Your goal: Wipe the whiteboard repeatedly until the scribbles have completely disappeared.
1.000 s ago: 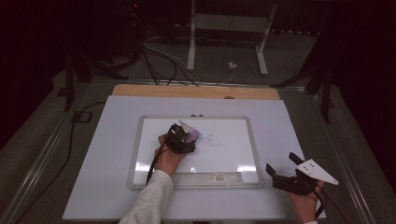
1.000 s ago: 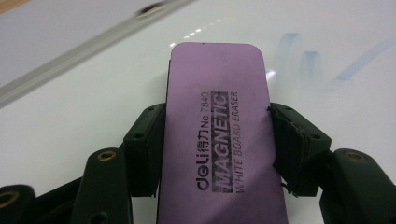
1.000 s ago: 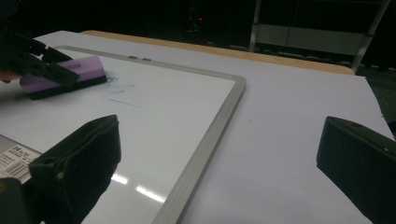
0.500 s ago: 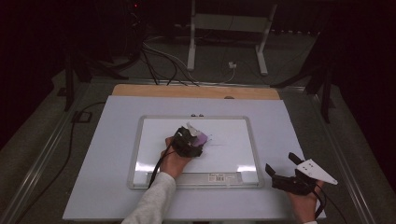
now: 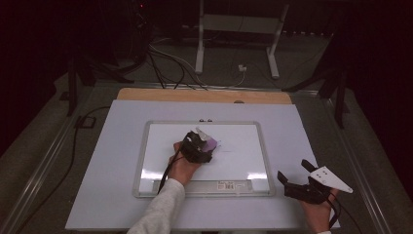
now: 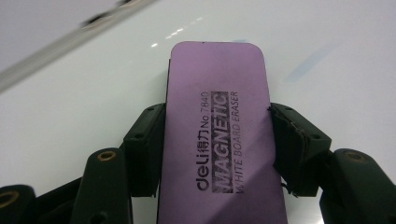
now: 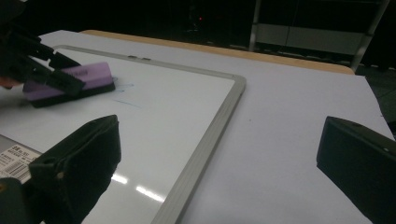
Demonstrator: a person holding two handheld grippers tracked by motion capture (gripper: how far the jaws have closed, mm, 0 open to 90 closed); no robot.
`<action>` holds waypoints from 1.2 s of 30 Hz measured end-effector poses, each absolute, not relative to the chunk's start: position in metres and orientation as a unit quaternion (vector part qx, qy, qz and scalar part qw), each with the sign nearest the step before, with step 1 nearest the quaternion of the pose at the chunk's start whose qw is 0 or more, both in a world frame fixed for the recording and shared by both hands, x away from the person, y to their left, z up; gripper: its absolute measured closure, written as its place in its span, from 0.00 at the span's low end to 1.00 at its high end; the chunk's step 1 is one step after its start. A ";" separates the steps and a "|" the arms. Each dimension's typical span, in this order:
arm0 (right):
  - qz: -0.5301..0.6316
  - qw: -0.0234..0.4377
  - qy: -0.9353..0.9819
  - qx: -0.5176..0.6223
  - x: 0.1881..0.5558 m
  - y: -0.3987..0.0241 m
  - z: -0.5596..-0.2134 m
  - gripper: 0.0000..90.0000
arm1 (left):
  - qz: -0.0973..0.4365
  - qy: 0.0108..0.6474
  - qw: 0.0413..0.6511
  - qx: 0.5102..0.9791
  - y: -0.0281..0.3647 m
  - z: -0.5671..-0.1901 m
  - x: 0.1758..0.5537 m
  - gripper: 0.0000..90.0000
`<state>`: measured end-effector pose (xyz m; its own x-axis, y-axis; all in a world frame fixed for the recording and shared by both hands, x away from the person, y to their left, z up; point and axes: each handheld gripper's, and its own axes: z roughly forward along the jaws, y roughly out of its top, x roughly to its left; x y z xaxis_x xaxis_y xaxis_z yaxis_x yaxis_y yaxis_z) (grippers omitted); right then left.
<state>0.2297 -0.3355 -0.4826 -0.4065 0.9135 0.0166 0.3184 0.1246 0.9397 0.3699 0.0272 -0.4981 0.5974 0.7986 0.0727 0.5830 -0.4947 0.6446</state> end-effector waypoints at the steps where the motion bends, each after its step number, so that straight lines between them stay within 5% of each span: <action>1: 0.485 0.307 0.684 0.450 0.230 -0.335 -0.483 0.00 | 0.192 0.416 0.287 0.841 0.032 -0.498 0.373 0.46; 9: 0.484 0.306 0.685 0.450 0.230 -0.335 -0.483 0.00 | 0.197 0.465 0.286 0.814 0.049 -0.500 0.395 0.46; 24: 0.484 0.307 0.686 0.448 0.230 -0.334 -0.483 0.00 | 0.149 0.380 0.320 0.855 0.000 -0.501 0.376 0.46; 36: 0.484 0.308 0.684 0.451 0.230 -0.336 -0.483 0.00 | 0.192 0.472 0.286 0.812 0.033 -0.499 0.408 0.47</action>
<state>0.2296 -0.3362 -0.4827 -0.4043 0.9145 0.0156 0.3182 0.1247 0.9398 0.4077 0.0334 -0.4994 0.4810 0.8757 0.0415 0.6569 -0.3913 0.6445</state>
